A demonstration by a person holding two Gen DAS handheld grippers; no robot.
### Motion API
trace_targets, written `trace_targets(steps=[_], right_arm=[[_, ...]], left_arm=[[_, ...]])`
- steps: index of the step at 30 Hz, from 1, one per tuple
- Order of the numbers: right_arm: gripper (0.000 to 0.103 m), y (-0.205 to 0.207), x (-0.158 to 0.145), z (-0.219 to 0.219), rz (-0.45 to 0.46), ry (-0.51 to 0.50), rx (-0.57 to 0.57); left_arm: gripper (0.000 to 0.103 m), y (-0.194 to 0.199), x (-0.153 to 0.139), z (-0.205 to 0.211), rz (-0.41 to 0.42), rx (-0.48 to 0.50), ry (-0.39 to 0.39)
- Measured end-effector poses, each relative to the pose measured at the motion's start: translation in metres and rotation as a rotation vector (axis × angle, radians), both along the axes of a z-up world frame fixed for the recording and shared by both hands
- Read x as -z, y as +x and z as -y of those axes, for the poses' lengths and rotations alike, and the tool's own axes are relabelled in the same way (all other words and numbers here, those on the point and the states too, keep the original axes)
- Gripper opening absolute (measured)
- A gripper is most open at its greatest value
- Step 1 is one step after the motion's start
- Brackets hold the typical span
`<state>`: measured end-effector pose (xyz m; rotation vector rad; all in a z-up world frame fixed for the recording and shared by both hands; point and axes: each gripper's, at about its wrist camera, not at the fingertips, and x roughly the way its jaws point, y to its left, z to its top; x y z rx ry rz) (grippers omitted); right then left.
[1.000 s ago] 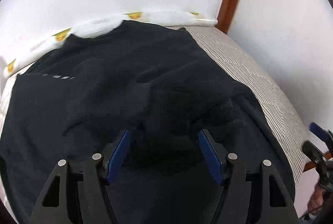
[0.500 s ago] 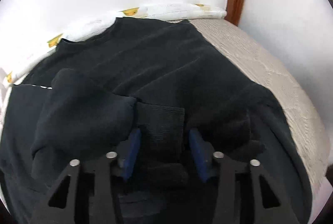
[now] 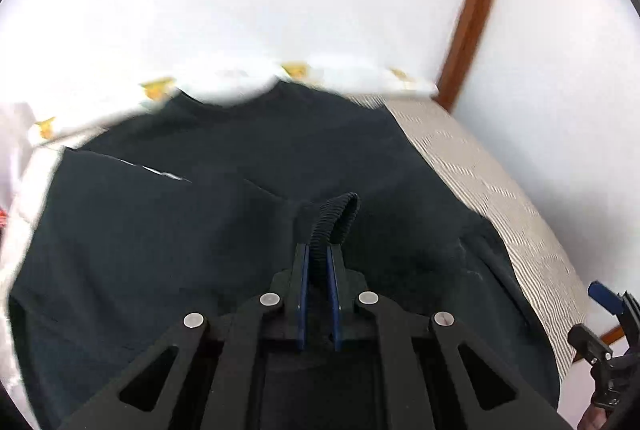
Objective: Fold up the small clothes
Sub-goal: 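Grasp the sweatshirt hem with the left gripper and lift it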
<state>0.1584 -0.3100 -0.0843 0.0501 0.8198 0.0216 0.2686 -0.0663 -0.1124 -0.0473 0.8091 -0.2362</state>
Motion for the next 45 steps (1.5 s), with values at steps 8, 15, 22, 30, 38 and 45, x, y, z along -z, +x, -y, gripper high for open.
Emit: trace_targets(steps=[8, 15, 22, 30, 38, 45], right_arm=[[0.088, 0.028, -0.006, -0.04, 0.009, -0.032, -0.046], [0.088, 0.049, 0.004, -0.071, -0.029, -0.062, -0.077], [0.088, 0.06, 0.016, -0.098, -0.057, -0.101, -0.112], [0.088, 0.063, 0.026, -0.107, -0.078, -0.123, -0.119], [0.088, 0.063, 0.037, -0.1, -0.108, -0.105, -0.097], [0.088, 0.066, 0.043, -0.097, -0.117, -0.078, -0.096]], left_arm=[[0.009, 0.001, -0.024, -0.117, 0.043, -0.22, -0.039], [0.008, -0.01, 0.017, -0.218, -0.062, -0.397, -0.087], [0.026, -0.017, 0.049, -0.25, -0.146, -0.403, -0.24], [0.057, -0.006, 0.068, -0.23, -0.181, -0.336, -0.237], [0.057, -0.013, 0.067, -0.211, -0.184, -0.296, -0.166], [0.041, -0.022, 0.068, -0.199, -0.208, -0.228, -0.203]])
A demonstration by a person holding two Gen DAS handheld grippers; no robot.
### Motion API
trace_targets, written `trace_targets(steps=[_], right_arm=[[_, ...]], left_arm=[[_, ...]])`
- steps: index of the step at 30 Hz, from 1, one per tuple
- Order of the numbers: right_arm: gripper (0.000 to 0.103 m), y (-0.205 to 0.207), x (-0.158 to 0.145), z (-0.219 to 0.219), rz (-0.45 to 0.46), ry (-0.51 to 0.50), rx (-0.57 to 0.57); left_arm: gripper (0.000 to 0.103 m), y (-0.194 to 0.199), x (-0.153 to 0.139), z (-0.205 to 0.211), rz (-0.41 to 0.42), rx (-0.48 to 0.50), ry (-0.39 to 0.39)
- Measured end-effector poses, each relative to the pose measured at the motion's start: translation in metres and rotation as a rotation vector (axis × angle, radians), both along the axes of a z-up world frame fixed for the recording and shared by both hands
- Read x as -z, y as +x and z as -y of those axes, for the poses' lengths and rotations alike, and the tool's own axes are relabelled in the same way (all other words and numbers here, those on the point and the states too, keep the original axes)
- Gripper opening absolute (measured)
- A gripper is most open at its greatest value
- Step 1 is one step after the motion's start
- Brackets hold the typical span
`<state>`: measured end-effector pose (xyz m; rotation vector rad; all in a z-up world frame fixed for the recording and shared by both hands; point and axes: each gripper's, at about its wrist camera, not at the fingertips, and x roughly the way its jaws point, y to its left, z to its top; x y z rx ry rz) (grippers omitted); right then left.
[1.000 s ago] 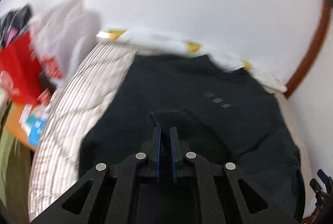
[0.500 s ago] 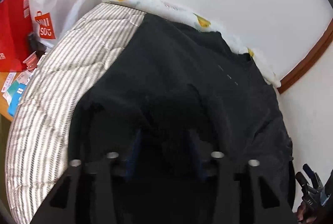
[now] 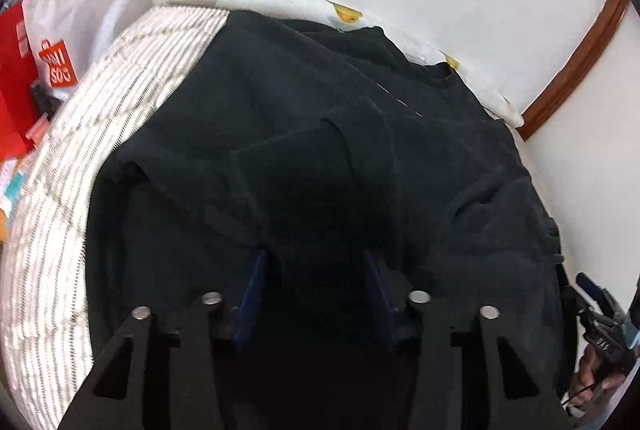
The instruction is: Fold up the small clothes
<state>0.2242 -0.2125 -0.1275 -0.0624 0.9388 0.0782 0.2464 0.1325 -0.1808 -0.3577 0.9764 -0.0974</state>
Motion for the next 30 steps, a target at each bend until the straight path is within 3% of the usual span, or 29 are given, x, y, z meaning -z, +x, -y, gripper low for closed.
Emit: trace_targets(steps=[2, 3, 4, 6, 13, 20, 23, 30], right_arm=[[0.088, 0.0, 0.0, 0.0, 0.002, 0.004, -0.003], [0.088, 0.0, 0.0, 0.001, 0.004, 0.008, -0.004], [0.088, -0.001, 0.0, 0.001, 0.005, 0.01, -0.005], [0.088, -0.002, -0.001, 0.003, 0.008, 0.011, -0.003], [0.088, 0.008, -0.004, 0.007, 0.026, 0.02, 0.004], [0.088, 0.045, -0.018, 0.034, 0.128, -0.025, 0.106], [0.088, 0.064, -0.005, 0.047, 0.1, -0.046, 0.157], [0.082, 0.089, 0.043, 0.072, -0.041, -0.078, 0.238]], left_arm=[[0.035, 0.0, 0.0, -0.002, -0.005, -0.019, -0.019], [0.022, -0.001, -0.002, -0.003, 0.004, -0.035, 0.008], [0.016, -0.002, -0.005, -0.003, 0.013, -0.046, 0.033], [0.011, -0.006, -0.017, -0.006, 0.066, -0.054, 0.054], [0.01, 0.007, -0.056, -0.036, 0.169, -0.11, 0.057], [0.01, 0.018, -0.023, -0.039, 0.054, -0.105, 0.141], [0.011, 0.016, -0.009, -0.04, 0.028, -0.11, 0.128], [0.014, 0.01, -0.018, -0.035, 0.035, -0.11, 0.156]])
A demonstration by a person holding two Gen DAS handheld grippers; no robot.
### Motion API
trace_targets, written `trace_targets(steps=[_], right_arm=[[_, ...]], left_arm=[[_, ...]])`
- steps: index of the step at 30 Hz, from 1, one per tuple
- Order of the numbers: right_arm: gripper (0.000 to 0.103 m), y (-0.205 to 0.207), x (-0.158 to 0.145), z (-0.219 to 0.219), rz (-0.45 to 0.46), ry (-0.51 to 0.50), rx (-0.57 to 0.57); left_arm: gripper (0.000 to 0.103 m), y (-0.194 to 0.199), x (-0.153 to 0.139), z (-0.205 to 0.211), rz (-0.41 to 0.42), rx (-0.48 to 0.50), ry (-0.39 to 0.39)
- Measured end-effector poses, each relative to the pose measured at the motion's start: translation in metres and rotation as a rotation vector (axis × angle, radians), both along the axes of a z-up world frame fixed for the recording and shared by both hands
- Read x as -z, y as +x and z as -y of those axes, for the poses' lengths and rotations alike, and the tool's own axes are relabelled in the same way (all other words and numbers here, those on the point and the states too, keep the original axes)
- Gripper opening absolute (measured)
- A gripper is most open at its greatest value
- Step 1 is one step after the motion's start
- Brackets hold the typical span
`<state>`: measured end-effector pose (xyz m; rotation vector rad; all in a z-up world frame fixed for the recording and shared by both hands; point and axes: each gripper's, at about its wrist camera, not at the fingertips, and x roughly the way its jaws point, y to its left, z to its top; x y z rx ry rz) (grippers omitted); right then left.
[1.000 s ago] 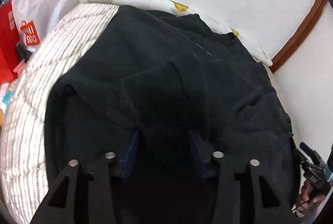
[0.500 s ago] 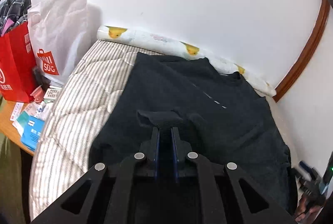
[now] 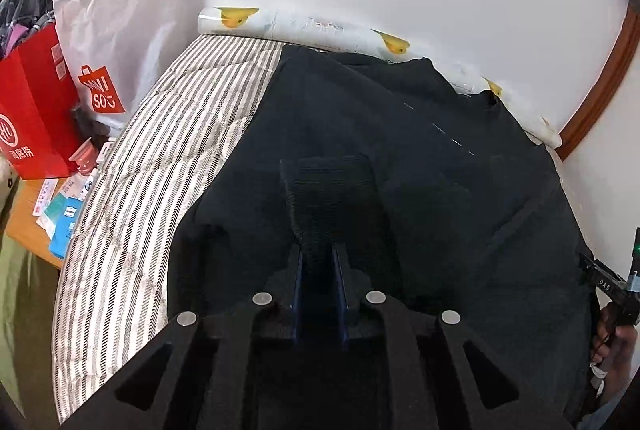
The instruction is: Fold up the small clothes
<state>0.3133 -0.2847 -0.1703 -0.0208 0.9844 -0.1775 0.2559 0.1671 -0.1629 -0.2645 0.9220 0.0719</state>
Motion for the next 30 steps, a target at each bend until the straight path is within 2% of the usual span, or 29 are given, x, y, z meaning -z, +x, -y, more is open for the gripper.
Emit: trace_targets(steps=[5, 9, 13, 16, 20, 24, 27, 30], right_arm=[[0.082, -0.023, -0.015, 0.003, 0.034, 0.004, 0.017], [0.082, -0.056, -0.032, -0.001, 0.075, 0.054, -0.031], [0.082, -0.091, -0.048, -0.01, 0.118, 0.047, -0.087], [0.082, -0.119, -0.055, -0.014, 0.152, 0.034, -0.085], [0.081, -0.141, -0.053, -0.011, 0.099, 0.085, -0.116], [0.079, -0.166, -0.053, -0.004, 0.089, 0.108, -0.134], [0.077, -0.18, -0.051, 0.003, 0.069, 0.117, -0.141], [0.067, -0.196, -0.048, 0.012, 0.046, 0.1, -0.147]], left_arm=[[0.014, -0.017, -0.008, 0.011, 0.009, -0.002, 0.035], [0.014, -0.033, -0.017, 0.023, 0.015, 0.002, 0.046], [0.014, -0.058, -0.029, 0.038, 0.051, -0.001, 0.071], [0.014, -0.079, -0.038, 0.049, 0.075, 0.004, 0.085], [0.014, -0.106, -0.045, 0.062, 0.089, 0.021, 0.094], [0.014, -0.129, -0.045, 0.07, 0.076, 0.032, 0.129], [0.014, -0.153, -0.04, 0.066, 0.07, 0.019, 0.115], [0.015, -0.171, -0.03, 0.058, 0.057, 0.002, 0.102]])
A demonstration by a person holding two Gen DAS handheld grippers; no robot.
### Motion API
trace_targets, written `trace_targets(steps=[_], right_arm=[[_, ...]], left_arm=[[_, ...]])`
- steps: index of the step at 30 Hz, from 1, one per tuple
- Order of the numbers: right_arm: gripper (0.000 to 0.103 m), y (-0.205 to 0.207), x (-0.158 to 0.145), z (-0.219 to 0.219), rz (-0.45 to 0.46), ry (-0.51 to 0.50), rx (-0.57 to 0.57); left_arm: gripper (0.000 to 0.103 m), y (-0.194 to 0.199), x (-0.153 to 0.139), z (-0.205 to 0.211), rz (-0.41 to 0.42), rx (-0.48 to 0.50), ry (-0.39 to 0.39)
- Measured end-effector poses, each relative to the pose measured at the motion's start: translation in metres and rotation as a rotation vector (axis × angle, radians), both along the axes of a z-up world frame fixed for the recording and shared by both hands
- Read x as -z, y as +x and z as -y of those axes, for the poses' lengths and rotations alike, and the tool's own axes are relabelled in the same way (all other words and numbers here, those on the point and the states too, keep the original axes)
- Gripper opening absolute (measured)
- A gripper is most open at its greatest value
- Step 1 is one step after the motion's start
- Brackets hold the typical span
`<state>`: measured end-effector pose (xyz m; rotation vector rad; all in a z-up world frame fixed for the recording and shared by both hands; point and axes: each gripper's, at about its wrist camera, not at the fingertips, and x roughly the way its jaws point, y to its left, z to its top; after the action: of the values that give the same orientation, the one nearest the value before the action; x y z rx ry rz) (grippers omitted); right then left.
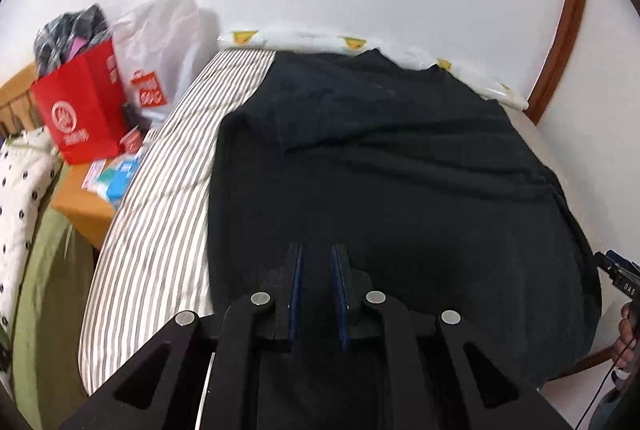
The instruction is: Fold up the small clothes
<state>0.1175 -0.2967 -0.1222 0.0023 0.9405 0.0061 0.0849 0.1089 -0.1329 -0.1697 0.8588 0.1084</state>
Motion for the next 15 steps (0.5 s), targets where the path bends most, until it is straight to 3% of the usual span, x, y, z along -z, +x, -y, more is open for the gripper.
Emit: trace_targets(steps=[3, 8, 11, 15], right_arm=[[0.065, -0.011, 0.005, 0.01, -0.008, 0.006, 0.004], [0.061, -0.027, 0.029, 0.029, -0.043, 0.101, 0.032], [0.059, -0.035, 0.038, 0.03, -0.039, 0.137, 0.033], [0.049, -0.039, 0.047, 0.027, -0.042, 0.198, 0.021]], left_arm=[[0.028, -0.017, 0.017, -0.014, -0.024, -0.028, -0.046], [0.031, -0.042, 0.036, -0.031, -0.058, -0.056, -0.112], [0.041, -0.055, 0.045, -0.031, -0.074, -0.035, -0.1], [0.041, -0.067, 0.052, -0.029, -0.063, -0.018, -0.101]])
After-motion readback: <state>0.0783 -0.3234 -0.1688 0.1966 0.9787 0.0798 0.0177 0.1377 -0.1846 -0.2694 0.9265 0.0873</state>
